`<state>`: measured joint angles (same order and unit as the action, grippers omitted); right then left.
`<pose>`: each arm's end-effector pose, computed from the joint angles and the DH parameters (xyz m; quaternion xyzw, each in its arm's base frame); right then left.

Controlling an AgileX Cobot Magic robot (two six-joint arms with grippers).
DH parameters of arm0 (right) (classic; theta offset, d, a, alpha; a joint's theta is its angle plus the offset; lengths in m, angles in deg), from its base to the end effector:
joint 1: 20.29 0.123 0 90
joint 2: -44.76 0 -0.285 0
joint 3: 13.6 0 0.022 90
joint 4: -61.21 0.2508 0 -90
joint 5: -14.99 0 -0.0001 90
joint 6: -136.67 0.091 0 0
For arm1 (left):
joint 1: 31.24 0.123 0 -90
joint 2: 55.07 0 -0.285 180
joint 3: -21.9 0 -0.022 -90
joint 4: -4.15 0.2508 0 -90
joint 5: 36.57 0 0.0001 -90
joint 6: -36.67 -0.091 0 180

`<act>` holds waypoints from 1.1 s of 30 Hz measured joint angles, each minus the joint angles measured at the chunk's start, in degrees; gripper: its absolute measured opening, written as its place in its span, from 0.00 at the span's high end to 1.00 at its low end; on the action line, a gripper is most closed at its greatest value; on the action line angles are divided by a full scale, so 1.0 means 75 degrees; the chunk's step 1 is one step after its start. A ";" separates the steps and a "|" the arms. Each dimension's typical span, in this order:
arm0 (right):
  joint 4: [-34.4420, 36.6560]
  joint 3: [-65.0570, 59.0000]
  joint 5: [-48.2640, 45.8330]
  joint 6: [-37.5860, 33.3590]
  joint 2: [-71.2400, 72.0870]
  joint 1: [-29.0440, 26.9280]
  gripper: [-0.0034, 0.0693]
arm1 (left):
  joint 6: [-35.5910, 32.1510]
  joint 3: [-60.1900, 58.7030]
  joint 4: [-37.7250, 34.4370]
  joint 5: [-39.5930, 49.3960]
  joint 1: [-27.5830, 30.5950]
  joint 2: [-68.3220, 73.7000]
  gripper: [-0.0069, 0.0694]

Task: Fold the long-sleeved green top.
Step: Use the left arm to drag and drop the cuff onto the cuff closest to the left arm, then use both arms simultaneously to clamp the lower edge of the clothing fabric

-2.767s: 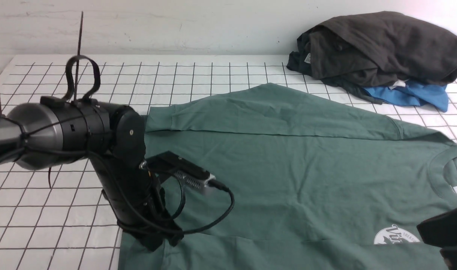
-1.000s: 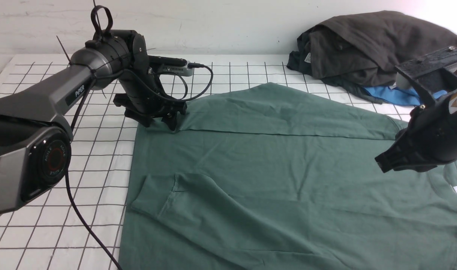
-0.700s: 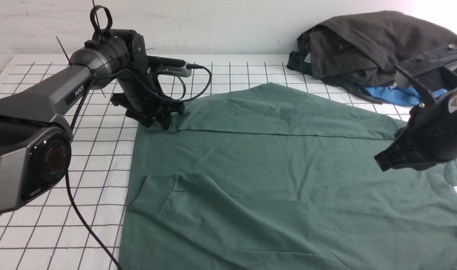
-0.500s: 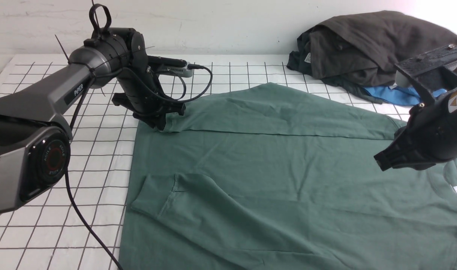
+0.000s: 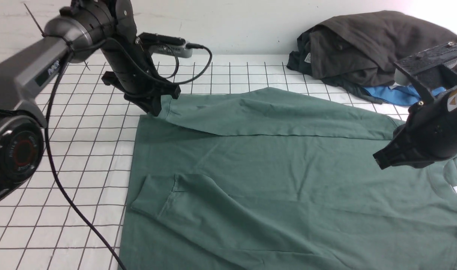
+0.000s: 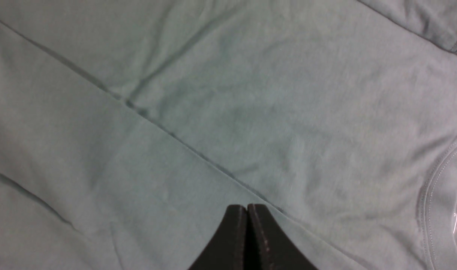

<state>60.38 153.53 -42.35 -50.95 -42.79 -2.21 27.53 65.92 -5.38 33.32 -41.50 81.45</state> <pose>0.2597 0.0836 0.2998 -0.2208 0.9560 0.0109 0.1927 0.4755 -0.1005 0.2446 0.1499 0.9735 -0.0829 0.1517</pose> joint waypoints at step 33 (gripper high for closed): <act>0.0912 0.0000 -0.1816 -0.0570 0.1337 0.1433 0.97 | -0.1367 -0.7902 -0.0954 -0.1605 -0.1005 -0.4723 0.26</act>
<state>67.22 153.53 -55.97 -55.23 -32.76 8.53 17.28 6.65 -12.54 21.28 -49.04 46.03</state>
